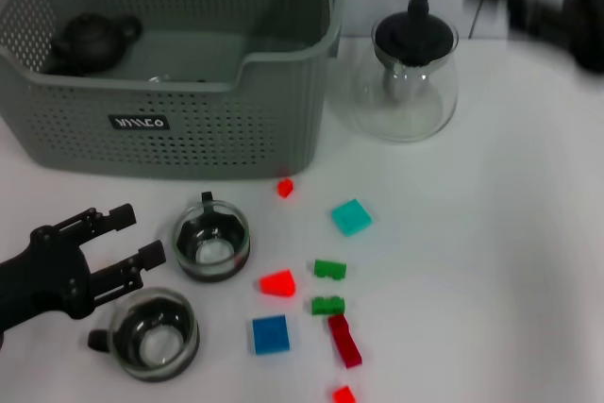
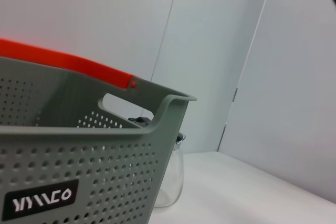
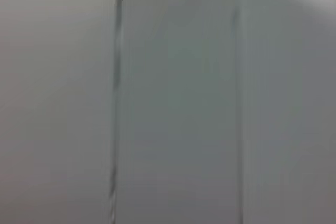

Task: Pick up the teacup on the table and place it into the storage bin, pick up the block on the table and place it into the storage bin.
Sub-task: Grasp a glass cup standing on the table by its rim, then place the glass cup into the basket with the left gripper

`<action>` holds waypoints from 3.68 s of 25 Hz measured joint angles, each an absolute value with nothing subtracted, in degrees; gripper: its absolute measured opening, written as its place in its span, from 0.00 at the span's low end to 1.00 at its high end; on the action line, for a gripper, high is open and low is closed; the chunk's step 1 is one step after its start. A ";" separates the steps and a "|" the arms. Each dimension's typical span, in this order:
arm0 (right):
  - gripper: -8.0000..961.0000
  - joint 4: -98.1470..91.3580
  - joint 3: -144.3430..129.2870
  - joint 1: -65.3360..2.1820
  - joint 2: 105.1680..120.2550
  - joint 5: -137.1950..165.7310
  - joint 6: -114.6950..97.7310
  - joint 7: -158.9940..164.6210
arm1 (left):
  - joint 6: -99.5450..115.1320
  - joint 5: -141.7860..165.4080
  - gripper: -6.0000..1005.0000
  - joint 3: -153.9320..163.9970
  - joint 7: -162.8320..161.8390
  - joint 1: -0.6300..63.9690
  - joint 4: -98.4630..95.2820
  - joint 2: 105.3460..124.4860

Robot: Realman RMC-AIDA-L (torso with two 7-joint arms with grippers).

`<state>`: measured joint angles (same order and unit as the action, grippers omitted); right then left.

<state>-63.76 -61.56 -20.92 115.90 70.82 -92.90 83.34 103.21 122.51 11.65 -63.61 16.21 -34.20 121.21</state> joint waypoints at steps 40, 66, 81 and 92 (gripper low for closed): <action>0.54 -55.74 -50.57 -25.36 118.35 117.14 -95.00 90.80 | 99.65 163.61 0.63 56.51 -143.33 28.41 -75.10 123.96; 0.54 -55.01 -49.02 -25.67 118.13 117.51 -95.36 90.88 | 100.96 162.41 0.13 55.05 -143.68 29.97 -72.66 123.87; 0.54 -54.21 -48.86 -26.07 118.33 117.23 -95.17 90.88 | 117.93 122.11 0.05 21.22 -114.94 34.19 -44.37 112.87; 0.54 -52.93 -48.57 -26.68 118.39 117.09 -94.97 90.50 | 93.69 118.28 0.05 28.23 -129.18 44.16 -53.30 109.19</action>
